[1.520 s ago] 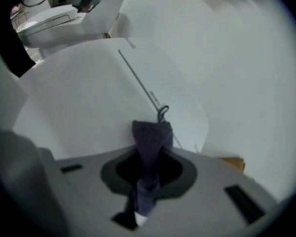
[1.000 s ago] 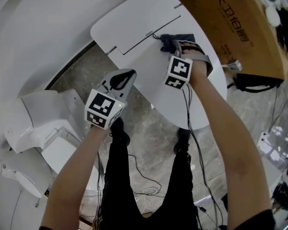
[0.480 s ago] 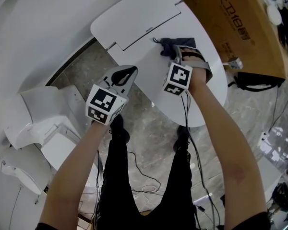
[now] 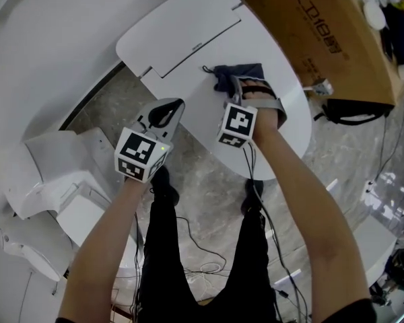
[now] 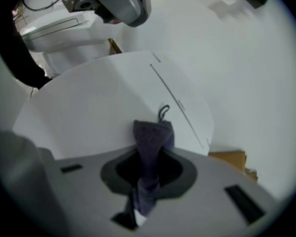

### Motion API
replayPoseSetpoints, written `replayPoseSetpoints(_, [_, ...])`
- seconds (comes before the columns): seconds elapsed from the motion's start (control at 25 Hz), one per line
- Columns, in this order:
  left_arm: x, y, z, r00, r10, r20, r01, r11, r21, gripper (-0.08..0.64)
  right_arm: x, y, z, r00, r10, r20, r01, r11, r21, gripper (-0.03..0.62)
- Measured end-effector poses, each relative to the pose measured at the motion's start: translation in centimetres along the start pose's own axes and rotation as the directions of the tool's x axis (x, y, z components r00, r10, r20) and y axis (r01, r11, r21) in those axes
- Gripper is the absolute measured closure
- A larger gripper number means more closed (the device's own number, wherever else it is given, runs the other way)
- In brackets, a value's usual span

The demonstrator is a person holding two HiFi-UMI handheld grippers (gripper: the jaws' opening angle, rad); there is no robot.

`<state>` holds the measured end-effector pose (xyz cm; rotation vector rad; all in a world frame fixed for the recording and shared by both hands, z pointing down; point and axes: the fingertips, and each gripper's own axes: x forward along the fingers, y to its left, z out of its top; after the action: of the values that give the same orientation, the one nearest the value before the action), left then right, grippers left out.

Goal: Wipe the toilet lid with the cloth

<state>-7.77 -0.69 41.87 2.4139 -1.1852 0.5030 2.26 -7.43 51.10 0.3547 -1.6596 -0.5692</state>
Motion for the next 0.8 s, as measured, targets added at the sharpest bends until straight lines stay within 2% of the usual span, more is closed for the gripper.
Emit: replayPoseSetpoints(0.8, [0.3,-1.3,-0.8,1.0,0.0,-0.018,0.0,1.0,-0.021,0.543,-2.8,4.4,-0.4,1.0,-0.005,-0.005,0.005,1.0,0.018,0.528])
